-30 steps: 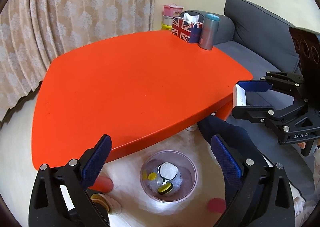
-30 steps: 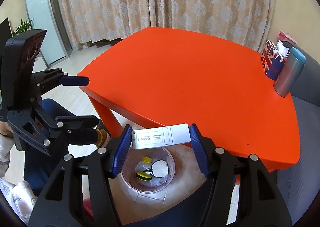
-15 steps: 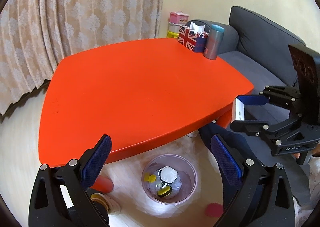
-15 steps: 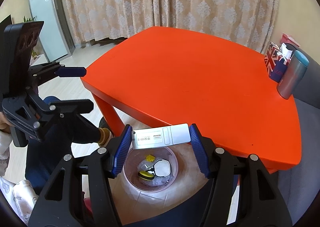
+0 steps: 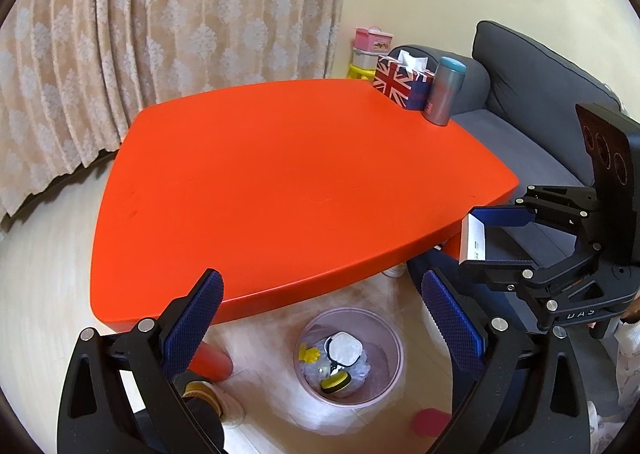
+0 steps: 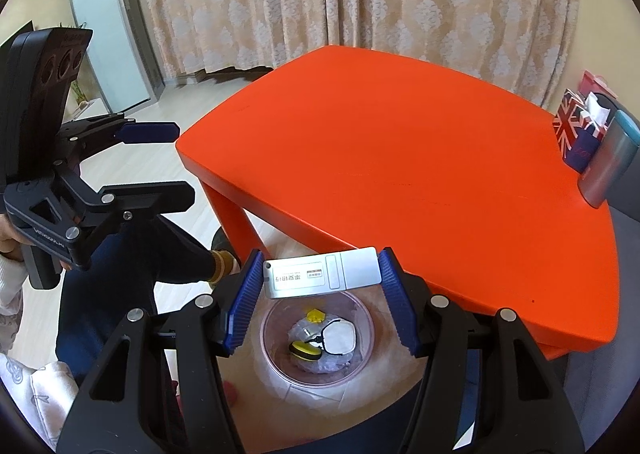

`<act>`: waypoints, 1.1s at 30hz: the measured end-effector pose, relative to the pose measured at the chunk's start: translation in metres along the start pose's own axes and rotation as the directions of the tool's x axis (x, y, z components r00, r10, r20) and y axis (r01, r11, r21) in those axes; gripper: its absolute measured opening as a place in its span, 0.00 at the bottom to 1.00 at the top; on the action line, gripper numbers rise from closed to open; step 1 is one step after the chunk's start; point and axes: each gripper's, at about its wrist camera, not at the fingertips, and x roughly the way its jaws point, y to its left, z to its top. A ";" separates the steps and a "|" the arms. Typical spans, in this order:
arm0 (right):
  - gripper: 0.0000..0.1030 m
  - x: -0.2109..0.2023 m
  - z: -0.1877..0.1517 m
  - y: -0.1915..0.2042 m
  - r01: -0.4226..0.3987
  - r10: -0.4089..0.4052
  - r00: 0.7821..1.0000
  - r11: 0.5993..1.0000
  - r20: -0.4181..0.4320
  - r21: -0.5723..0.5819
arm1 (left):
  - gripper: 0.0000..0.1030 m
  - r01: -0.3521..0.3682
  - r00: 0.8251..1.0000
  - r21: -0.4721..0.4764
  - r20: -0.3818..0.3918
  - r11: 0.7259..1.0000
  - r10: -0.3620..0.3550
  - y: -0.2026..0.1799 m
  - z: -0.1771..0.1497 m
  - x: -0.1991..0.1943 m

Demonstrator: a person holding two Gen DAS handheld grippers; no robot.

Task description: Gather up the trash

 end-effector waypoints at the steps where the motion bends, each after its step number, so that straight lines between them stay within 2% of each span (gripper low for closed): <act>1: 0.58 0.001 -0.001 0.002 -0.007 0.007 1.000 1.000 -0.002 -0.001 | 0.93 0.000 1.000 0.000 0.000 1.000 0.000 0.000 0.000 0.000; 2: 0.70 0.001 -0.002 0.001 -0.008 0.008 1.000 1.000 -0.004 -0.004 | 0.93 0.000 1.000 0.000 0.000 1.000 0.000 0.000 0.000 0.001; 4: 0.88 0.000 -0.003 -0.002 -0.006 0.006 1.000 1.000 0.010 0.005 | 0.93 0.001 1.000 -0.001 0.000 1.000 -0.001 0.001 0.000 0.000; 8: 0.93 0.000 -0.004 -0.007 0.019 -0.020 1.000 1.000 0.008 0.023 | 0.93 0.002 1.000 0.005 -0.002 1.000 -0.002 -0.001 -0.001 0.002; 23: 0.97 -0.010 -0.005 -0.017 0.077 -0.079 0.997 0.994 0.020 0.079 | 0.93 0.013 1.000 0.021 -0.001 1.000 -0.013 -0.007 0.000 0.004; 33: 0.97 -0.023 0.015 -0.038 0.160 -0.166 0.985 0.981 0.048 0.112 | 0.93 -0.030 0.999 0.033 0.029 0.999 0.029 -0.003 0.020 0.000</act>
